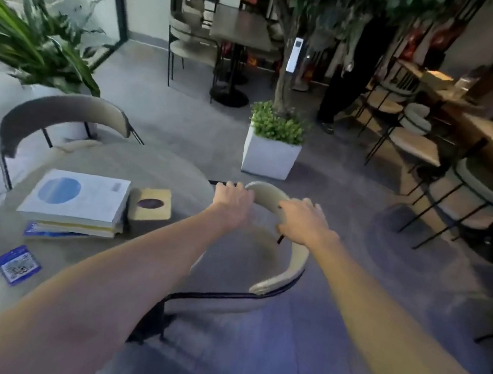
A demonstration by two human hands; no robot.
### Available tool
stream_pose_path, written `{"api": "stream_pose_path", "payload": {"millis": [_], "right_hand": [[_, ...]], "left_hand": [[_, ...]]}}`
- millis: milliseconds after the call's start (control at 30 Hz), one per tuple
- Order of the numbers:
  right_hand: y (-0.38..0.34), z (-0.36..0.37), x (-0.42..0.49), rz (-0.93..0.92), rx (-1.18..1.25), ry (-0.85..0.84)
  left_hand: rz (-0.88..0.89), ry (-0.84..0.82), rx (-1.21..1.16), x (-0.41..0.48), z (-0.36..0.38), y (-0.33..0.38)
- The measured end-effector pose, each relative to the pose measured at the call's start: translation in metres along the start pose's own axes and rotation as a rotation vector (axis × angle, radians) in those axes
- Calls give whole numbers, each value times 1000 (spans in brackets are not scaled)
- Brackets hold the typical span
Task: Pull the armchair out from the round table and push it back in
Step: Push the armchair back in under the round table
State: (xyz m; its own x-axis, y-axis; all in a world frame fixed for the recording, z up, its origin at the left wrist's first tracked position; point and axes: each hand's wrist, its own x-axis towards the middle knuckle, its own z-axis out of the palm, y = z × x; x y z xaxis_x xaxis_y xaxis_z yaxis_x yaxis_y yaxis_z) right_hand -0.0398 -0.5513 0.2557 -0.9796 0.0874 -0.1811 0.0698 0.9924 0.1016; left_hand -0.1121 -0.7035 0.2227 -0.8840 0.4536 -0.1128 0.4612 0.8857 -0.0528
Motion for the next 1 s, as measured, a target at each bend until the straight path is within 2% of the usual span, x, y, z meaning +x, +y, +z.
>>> {"api": "stream_pose_path", "payload": {"millis": [233, 500, 700, 833, 1000], "right_hand": [[77, 2, 119, -313, -119, -53], [70, 9, 251, -653, -185, -32], [64, 21, 306, -862, -223, -55], [68, 23, 332, -1025, -274, -61], [87, 26, 355, -1241, -275, -91]], "left_hand": [[-262, -28, -157, 85, 26, 34], [-577, -62, -159, 159, 43, 16], [-785, -56, -201, 189, 48, 20], [-924, -36, -205, 199, 49, 43], [-1161, -96, -240, 206, 52, 91]]}}
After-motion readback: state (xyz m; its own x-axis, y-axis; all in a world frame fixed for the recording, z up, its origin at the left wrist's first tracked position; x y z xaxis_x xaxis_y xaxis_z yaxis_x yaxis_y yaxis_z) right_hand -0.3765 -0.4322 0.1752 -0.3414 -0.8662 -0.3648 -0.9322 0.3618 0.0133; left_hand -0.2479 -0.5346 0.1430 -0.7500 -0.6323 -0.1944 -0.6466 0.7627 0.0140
